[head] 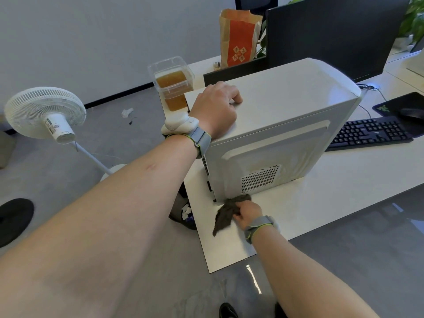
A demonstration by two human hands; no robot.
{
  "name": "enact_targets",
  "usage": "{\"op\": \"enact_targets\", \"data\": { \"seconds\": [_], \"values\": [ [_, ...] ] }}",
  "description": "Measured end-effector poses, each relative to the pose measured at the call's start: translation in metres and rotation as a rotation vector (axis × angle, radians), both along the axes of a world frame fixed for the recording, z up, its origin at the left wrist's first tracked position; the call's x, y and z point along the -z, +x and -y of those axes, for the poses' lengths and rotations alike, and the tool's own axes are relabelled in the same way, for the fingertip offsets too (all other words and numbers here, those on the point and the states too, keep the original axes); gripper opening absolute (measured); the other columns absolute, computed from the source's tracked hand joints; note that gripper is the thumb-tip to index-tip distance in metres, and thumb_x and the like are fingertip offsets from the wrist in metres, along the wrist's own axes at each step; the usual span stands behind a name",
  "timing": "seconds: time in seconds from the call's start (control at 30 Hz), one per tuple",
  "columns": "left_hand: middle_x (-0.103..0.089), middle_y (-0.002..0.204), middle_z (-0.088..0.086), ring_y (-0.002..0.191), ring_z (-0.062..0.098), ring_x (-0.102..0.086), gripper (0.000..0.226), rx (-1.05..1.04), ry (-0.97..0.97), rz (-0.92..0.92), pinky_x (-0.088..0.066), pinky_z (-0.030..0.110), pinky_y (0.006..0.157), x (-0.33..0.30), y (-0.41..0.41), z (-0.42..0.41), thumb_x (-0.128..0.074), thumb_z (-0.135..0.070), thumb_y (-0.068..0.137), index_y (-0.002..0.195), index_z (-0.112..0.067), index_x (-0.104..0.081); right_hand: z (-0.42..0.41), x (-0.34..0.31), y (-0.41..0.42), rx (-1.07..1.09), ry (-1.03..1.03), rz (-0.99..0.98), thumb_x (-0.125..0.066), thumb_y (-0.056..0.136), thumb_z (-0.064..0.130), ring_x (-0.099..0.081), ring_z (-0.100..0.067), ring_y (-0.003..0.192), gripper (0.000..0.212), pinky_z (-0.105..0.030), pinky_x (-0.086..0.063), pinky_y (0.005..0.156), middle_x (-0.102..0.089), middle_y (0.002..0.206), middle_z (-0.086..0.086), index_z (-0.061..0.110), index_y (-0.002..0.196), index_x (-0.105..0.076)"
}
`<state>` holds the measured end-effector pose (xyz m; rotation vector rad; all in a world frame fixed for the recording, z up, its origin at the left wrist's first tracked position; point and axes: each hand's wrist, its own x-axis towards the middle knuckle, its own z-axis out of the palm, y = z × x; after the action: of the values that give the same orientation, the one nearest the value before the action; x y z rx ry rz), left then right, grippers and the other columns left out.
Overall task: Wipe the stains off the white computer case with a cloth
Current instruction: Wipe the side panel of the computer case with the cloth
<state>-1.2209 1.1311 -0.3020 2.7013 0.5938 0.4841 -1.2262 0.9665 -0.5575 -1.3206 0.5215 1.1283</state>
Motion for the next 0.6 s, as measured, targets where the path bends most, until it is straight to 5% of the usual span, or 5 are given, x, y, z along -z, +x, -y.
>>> {"op": "enact_targets", "data": {
  "seconds": [0.1,0.23,0.37,0.43,0.6],
  "values": [
    [-0.06,0.126,0.001,0.116,0.024,-0.051,0.038,-0.007,0.009,-0.004,-0.042,0.043,0.102,-0.001,-0.001,-0.002,-0.043,-0.01,0.089,0.11,-0.025,-0.07,0.017,0.001,0.038,0.05,-0.089,0.109,-0.057,0.09,0.008,-0.058,-0.028,0.086,0.05,-0.039,-0.051,0.08,-0.056,0.143,-0.024,-0.003,0.139,-0.05],
    [-0.06,0.127,0.001,0.117,0.026,-0.05,0.04,-0.003,0.006,-0.007,-0.041,0.045,0.104,-0.001,0.001,0.0,-0.041,-0.011,0.087,0.111,-0.024,-0.07,0.042,-0.007,0.083,0.176,-0.359,0.28,-0.052,0.079,0.031,-0.062,-0.031,0.087,0.039,-0.042,-0.052,0.092,-0.068,0.106,-0.012,0.009,0.111,-0.059],
    [-0.06,0.128,0.001,0.118,0.026,-0.05,0.04,-0.009,0.0,0.0,-0.04,0.046,0.105,0.0,0.001,0.0,-0.042,-0.01,0.087,0.11,-0.025,-0.071,0.064,-0.006,0.12,0.35,-0.374,0.388,-0.048,0.09,0.03,-0.058,-0.031,0.096,0.032,-0.037,-0.051,0.088,-0.055,0.098,-0.002,0.036,0.121,-0.055],
    [-0.06,0.128,0.001,0.119,0.026,-0.05,0.04,-0.012,0.005,-0.005,-0.04,0.045,0.105,0.0,0.001,0.0,-0.042,-0.01,0.087,0.11,-0.025,-0.071,0.067,0.011,0.138,0.276,-0.36,0.454,-0.052,0.085,0.023,-0.065,-0.033,0.099,0.034,-0.045,-0.057,0.093,-0.065,0.105,-0.005,0.038,0.114,-0.06],
    [-0.059,0.128,0.001,0.118,0.026,-0.05,0.039,-0.011,0.015,-0.019,-0.039,0.046,0.105,0.001,0.002,0.0,-0.042,-0.01,0.086,0.11,-0.025,-0.07,0.06,0.107,0.193,0.128,-0.347,0.455,-0.051,0.077,0.017,-0.068,-0.036,0.107,0.066,-0.048,-0.059,0.092,-0.069,0.127,0.0,0.047,0.135,-0.058]
  ]
}}
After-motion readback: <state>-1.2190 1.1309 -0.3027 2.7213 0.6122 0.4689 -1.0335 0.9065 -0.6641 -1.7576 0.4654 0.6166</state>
